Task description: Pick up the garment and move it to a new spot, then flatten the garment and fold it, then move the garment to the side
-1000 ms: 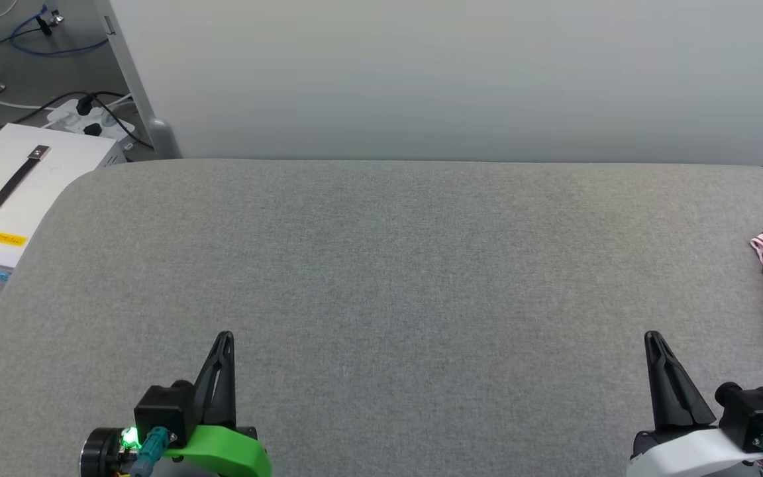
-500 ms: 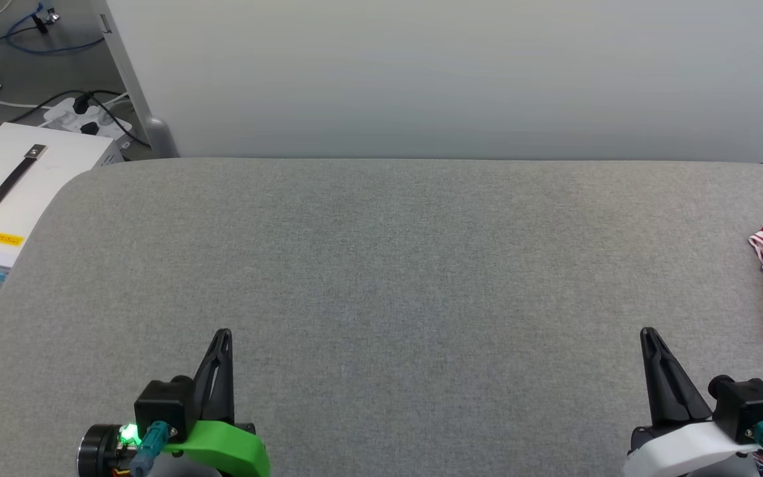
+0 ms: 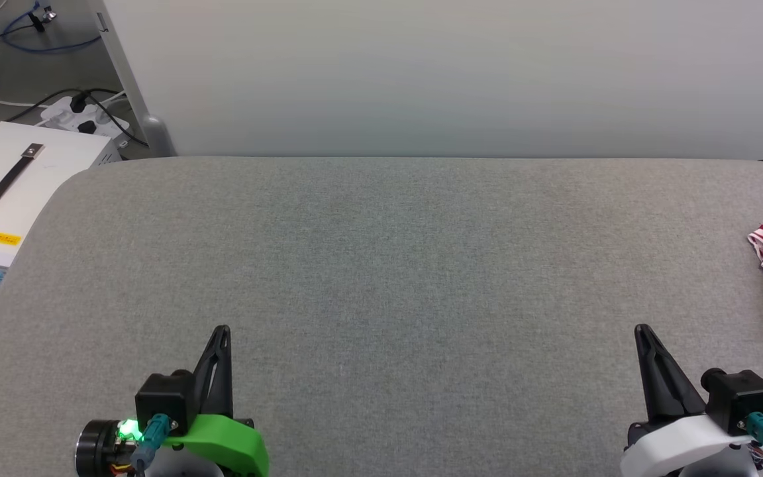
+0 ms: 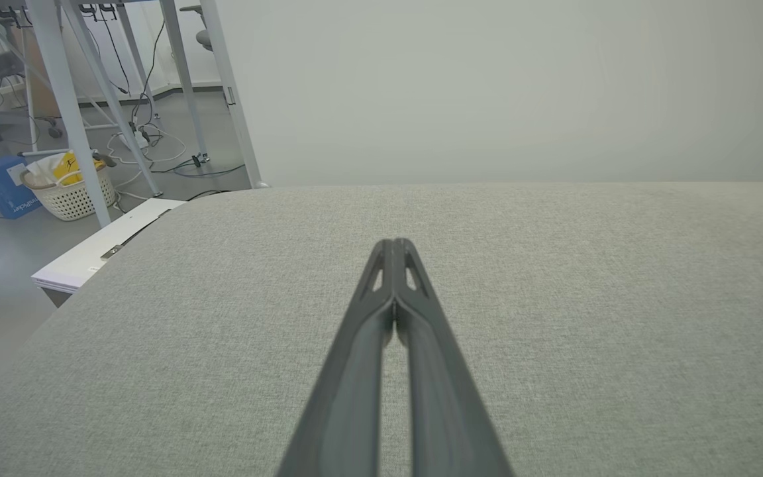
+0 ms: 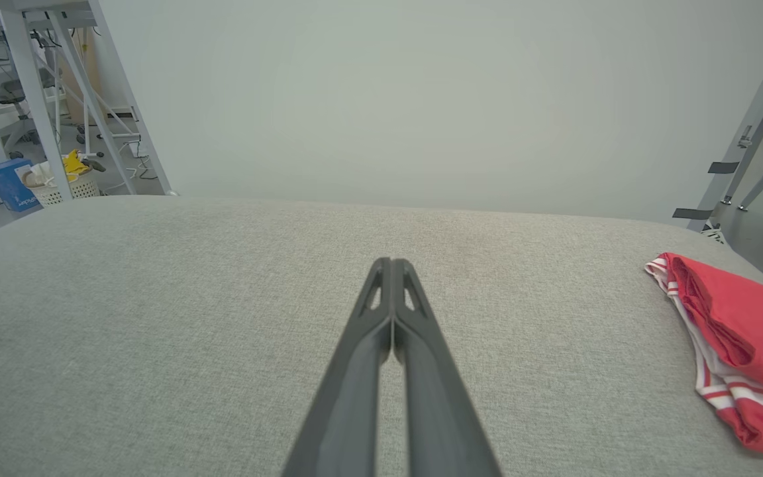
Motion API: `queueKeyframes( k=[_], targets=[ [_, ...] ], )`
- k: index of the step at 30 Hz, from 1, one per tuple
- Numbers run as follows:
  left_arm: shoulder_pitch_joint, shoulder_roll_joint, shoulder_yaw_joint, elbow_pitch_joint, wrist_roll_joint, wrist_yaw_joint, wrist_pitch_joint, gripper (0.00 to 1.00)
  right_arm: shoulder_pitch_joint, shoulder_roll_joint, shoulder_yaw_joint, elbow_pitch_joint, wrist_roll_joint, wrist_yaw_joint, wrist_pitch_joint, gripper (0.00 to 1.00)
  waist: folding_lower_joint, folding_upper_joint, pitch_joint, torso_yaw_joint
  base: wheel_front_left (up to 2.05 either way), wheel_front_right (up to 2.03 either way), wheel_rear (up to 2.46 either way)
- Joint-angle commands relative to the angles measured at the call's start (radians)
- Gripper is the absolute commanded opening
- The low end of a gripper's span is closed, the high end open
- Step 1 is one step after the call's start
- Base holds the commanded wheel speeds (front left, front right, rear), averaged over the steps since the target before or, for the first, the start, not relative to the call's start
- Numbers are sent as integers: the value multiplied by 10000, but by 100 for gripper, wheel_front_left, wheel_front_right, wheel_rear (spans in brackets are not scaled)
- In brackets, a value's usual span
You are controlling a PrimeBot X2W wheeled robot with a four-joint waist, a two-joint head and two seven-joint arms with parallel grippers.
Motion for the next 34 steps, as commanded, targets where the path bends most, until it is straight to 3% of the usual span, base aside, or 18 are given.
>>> queueKeyframes(
  k=[1, 34],
  targets=[
    [-225, -38, 47, -44, 73, 77, 46, 0, -244, 7, 22, 17, -100, -4, 71, 0, 0, 0, 4, -5, 0, 0, 0],
    [-410, -59, 149, -308, 304, 215, 708, 0, -624, 12, 89, 40, -545, -6, 746, 0, 0, 0, 96, -110, 0, 0, 0]
  ],
)
